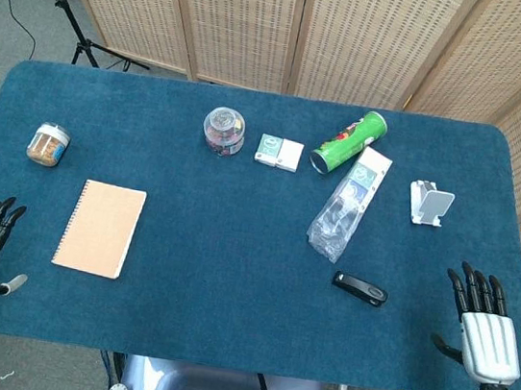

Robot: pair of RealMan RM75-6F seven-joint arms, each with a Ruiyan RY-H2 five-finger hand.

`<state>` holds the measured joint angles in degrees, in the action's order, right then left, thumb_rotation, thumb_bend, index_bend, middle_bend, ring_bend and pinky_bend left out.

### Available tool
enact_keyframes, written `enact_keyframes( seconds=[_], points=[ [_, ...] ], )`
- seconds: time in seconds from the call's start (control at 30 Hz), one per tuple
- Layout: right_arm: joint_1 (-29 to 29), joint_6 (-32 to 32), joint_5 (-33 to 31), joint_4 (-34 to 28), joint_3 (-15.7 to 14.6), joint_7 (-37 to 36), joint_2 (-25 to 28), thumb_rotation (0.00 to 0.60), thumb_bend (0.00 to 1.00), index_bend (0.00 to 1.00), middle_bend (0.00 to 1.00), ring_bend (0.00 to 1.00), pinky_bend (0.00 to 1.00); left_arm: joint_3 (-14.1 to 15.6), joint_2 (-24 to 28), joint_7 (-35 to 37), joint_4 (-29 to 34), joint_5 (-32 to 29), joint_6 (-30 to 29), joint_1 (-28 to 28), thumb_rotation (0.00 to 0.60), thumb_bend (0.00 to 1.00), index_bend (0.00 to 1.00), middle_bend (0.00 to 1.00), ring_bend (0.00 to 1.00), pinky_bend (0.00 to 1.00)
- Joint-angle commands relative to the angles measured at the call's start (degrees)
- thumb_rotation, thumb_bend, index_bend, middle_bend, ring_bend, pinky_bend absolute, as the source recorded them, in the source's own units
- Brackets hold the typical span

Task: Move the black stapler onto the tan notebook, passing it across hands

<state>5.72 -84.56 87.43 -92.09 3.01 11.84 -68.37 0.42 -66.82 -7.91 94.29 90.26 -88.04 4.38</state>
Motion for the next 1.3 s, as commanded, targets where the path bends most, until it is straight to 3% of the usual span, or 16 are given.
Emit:
enact_keyframes(
  seconds=[0.03,0.33,0.47,0.63,0.8,0.93,1.1,1.3],
  points=[
    [0.12,0.36,-0.09,0.3,-0.11,0.42,-0.25,0.6,0.0,0.03,0.0,0.0,0.0,-0.21,0.1,0.13,0.07,-0.14,-0.2,-0.1,0.6,0.0,0.0,0.0,0.0,0.0],
    [1.18,2.7,-0.03,0.32,-0.68,1.13,-1.39,0.6,0.0,0.03,0.0,0.0,0.0,-0.62,1.01,2.3,0.34,0.0,-0.86,-0.4,0.6,0.0,0.0,0.0,0.0,0.0],
    [3.69,6.83,0.39,-0.25,-0.78,0.11,-1.47,0.6,0.0,0.03,0.0,0.0,0.0,-0.92,0.89,2.0,0.22,-0.64,-0.31,-0.24,0.6,0.0,0.0,0.0,0.0,0.0],
    [8.76,12.35,0.32,-0.7,1.33,0.76,-2.88,0.6,0.0,0.08,0.0,0.0,0.0,-1.51,0.61,1.2,0.32,-2.12,0.9,0.2,0.6,0.0,0.0,0.0,0.0,0.0],
    [14.22,18.94,-2.65,1.24,3.86,4.09,-7.57,0.6,0.0,0.14,0.06,0.0,0.08,-2.15,0.46,0.85,0.37,-3.79,1.98,0.55,0.6,0.0,0.0,0.0,0.0,0.0],
    [16.62,22.32,-6.32,4.18,4.75,7.62,-11.81,0.6,0.05,0.22,0.13,0.06,0.17,-2.04,0.7,0.45,0.3,-4.21,2.94,0.82,0.6,0.0,0.0,0.0,0.0,0.0],
    [17.88,24.6,-11.26,7.77,4.77,11.13,-16.05,0.6,0.12,0.28,0.18,0.13,0.2,-2.31,1.44,1.29,0.6,-4.87,3.48,0.98,0.6,0.0,0.0,0.0,0.0,0.0],
    [18.18,24.2,-12.87,11.2,4.4,11.67,-18.15,0.6,0.31,0.38,0.36,0.34,0.29,-2.39,1.99,2.54,0.75,-4.82,3.32,0.89,0.6,0.0,0.0,0.0,0.0,0.0]
  ],
)
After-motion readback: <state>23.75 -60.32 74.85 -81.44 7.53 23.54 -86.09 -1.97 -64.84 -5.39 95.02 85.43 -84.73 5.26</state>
